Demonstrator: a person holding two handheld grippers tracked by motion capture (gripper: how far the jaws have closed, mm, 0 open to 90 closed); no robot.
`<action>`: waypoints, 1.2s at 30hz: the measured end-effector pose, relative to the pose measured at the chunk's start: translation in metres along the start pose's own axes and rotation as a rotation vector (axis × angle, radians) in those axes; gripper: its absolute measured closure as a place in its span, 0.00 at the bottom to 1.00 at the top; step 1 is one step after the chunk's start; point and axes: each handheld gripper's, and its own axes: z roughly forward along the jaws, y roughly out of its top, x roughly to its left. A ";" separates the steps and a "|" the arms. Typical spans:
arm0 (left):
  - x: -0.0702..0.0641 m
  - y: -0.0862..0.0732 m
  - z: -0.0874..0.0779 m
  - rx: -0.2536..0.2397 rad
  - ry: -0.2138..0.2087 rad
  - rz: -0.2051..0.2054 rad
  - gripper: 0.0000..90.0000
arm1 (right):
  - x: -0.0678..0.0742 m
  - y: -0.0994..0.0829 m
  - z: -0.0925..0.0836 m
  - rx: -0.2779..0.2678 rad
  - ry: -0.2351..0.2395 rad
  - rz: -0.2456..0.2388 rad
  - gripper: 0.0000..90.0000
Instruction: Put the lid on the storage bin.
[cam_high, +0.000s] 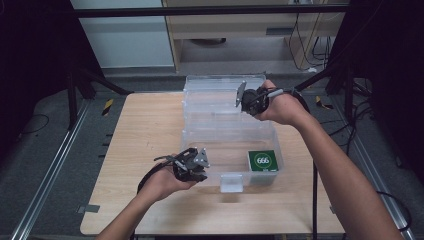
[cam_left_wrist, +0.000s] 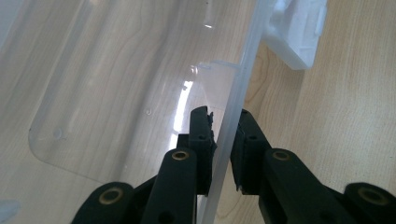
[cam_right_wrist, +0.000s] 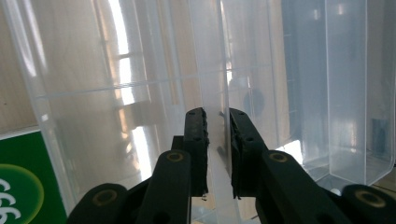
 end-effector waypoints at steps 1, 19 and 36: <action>0.000 0.000 0.000 -0.003 0.004 -0.009 0.88 | 0.001 0.001 -0.003 -0.001 0.006 -0.009 0.91; -0.004 0.001 0.001 -0.002 0.031 -0.033 0.86 | 0.031 -0.009 -0.033 -0.106 -0.001 -0.041 0.94; -0.011 0.002 0.003 0.013 0.062 -0.063 0.84 | 0.071 -0.024 -0.049 -0.201 -0.045 -0.043 0.93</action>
